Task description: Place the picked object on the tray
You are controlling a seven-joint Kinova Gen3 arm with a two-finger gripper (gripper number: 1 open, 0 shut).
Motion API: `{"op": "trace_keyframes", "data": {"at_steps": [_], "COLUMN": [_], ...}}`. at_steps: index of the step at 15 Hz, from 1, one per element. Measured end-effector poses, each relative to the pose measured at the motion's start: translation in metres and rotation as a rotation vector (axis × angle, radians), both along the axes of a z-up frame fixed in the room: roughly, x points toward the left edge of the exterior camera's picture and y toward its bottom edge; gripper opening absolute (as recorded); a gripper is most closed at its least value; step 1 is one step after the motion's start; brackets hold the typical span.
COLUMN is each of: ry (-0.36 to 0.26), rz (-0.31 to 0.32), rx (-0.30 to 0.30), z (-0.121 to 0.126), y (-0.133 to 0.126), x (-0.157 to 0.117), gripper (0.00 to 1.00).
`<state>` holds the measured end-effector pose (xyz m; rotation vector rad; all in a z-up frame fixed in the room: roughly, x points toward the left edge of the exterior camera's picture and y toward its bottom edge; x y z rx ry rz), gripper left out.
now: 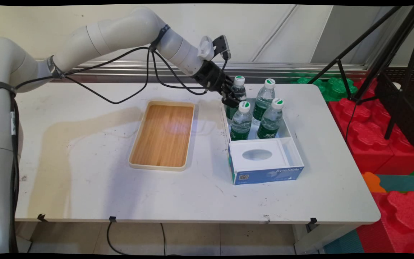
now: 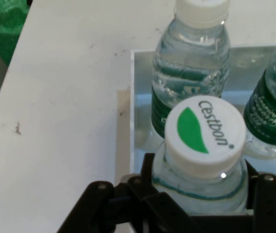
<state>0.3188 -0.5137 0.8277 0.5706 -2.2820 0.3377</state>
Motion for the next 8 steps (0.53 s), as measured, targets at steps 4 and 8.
{"op": "trace_keyframes", "data": {"at_steps": [4,8], "ry": [0.035,0.075], "rz": [0.016,0.03], "rx": [-0.021,-0.05], "z": [0.02,0.048], "y": [0.006,0.017], "x": [0.002,0.008], "gripper": [0.0,0.0]}}
